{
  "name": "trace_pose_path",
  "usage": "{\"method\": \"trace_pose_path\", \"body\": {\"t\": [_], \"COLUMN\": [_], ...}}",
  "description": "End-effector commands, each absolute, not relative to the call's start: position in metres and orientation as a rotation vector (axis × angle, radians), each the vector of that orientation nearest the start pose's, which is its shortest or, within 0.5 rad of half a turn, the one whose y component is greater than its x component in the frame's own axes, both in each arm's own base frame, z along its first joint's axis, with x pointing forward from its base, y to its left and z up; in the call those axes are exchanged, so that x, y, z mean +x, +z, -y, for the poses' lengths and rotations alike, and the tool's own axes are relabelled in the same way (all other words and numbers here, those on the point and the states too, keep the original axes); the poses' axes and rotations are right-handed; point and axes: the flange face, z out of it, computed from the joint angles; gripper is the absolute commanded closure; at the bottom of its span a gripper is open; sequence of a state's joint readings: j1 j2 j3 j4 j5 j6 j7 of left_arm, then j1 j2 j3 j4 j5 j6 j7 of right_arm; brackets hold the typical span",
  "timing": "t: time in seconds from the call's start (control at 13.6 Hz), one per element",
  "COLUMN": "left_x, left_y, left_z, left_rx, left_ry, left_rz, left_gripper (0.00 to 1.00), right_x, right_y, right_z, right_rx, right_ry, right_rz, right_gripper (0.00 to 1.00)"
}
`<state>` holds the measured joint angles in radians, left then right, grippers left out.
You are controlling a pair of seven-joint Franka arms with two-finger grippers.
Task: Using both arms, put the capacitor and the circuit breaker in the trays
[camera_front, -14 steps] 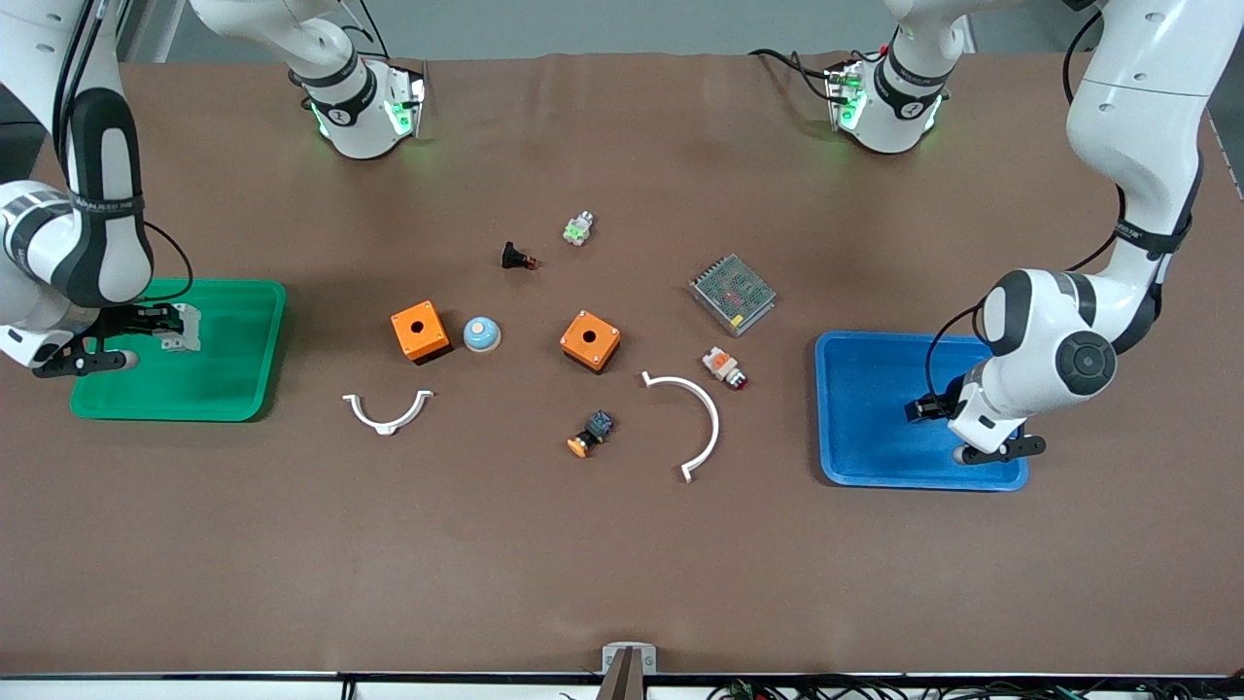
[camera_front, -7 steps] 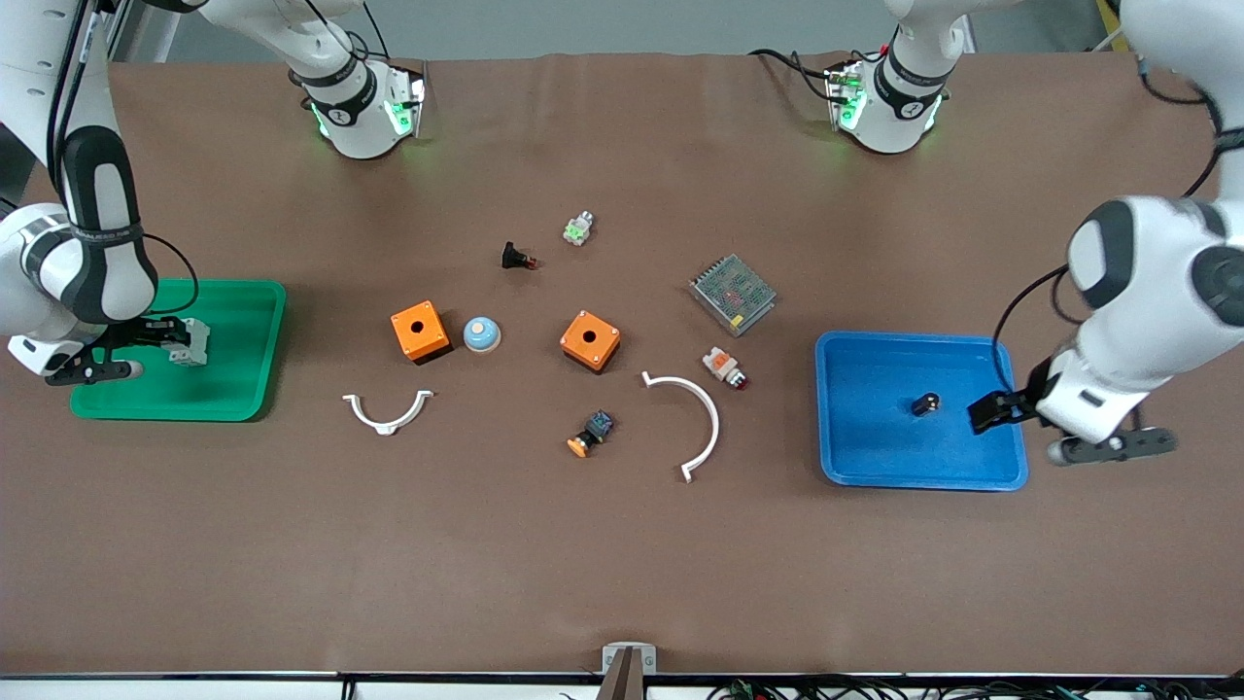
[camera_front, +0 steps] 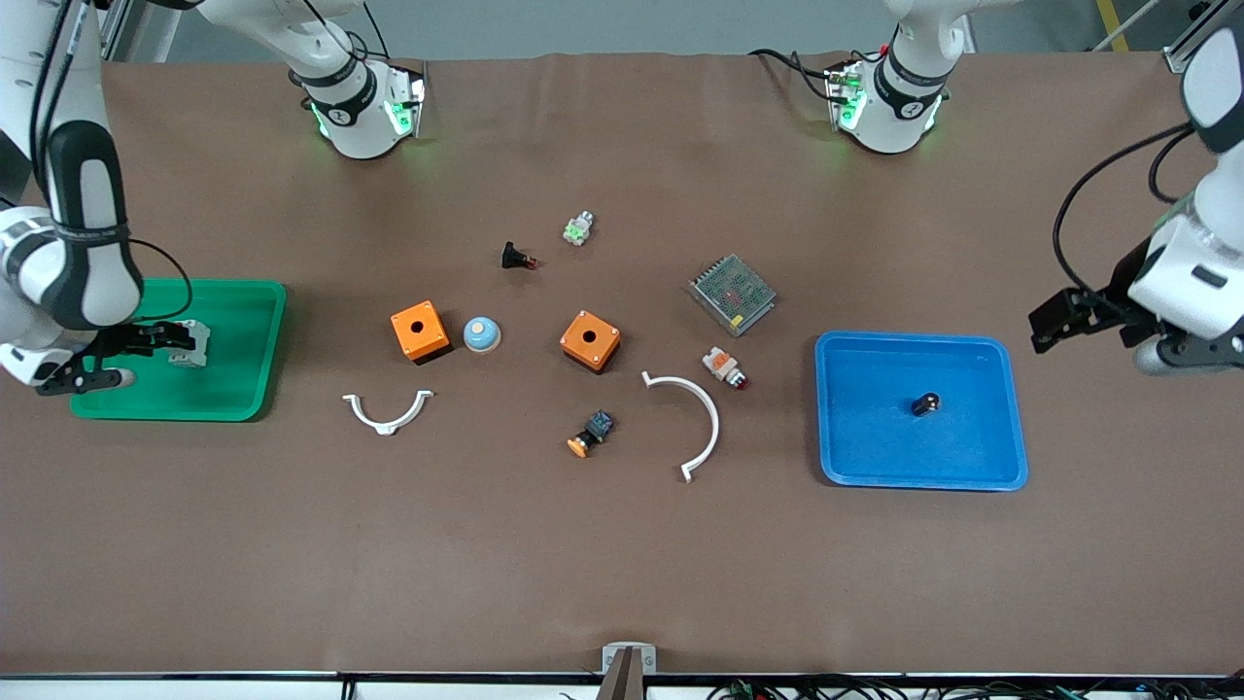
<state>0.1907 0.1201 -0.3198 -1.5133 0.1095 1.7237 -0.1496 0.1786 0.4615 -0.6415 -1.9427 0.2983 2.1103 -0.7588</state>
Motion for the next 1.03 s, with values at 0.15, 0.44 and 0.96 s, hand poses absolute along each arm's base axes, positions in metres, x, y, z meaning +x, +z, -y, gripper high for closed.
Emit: {"method": "trace_pose_path", "body": {"t": [0.15, 0.44, 0.96], "left_x": [0.553, 0.533, 0.505], "left_y": [0.635, 0.646, 0.649], "left_z": [0.074, 0.059, 0.056], "left_rx": [-3.068, -3.094, -3.124], "left_ry": [-0.129, -0.074, -0.047], "left_rz": [-0.079, -0.101, -0.068], "left_gripper": [0.00, 0.00, 0.00], "right_x": [0.606, 0.605, 0.575], "right_y": [0.406, 0.490, 0.551], "right_z": [0.174, 0.079, -0.010], "right_rx": [-2.981, -3.110, -3.128], "right_ry": [0.251, 0.223, 0.218], "right_rz": [0.109, 0.005, -0.113], "right_gripper": [0.01, 0.00, 0.00]}}
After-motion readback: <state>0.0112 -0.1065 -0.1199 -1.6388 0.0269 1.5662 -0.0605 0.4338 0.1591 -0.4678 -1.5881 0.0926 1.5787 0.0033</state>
